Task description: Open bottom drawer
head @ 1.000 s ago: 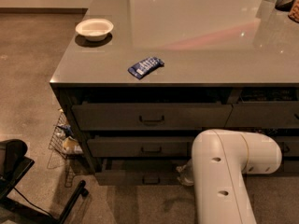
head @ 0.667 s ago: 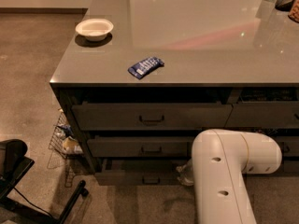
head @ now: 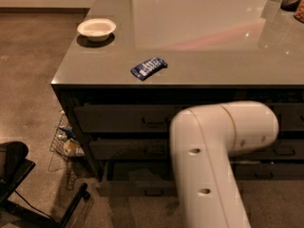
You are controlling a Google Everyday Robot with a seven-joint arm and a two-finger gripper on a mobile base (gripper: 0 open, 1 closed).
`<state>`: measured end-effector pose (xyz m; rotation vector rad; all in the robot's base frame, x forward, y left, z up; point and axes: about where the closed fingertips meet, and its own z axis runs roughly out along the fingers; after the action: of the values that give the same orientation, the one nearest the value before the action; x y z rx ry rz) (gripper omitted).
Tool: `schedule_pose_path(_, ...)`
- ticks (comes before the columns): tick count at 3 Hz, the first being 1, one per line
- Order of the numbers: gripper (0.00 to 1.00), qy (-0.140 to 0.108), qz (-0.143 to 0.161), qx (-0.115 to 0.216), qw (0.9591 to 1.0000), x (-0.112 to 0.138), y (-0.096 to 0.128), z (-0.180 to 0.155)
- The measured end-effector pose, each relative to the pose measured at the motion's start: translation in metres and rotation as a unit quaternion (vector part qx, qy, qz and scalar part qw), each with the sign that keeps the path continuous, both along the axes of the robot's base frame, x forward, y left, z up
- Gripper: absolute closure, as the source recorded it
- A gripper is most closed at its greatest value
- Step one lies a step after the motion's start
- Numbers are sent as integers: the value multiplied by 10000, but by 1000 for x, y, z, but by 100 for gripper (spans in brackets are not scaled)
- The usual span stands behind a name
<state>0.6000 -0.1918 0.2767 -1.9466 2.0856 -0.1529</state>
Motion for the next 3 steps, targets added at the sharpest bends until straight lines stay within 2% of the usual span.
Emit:
schedule_pose_path(1, 100, 249, -796, 31, 9965, -7, 44, 73)
schedule_pose_path(2, 100, 463, -648, 66, 9968, -26, 89, 101)
schedule_pose_path(3, 100, 463, -648, 66, 9968, -26, 89, 101)
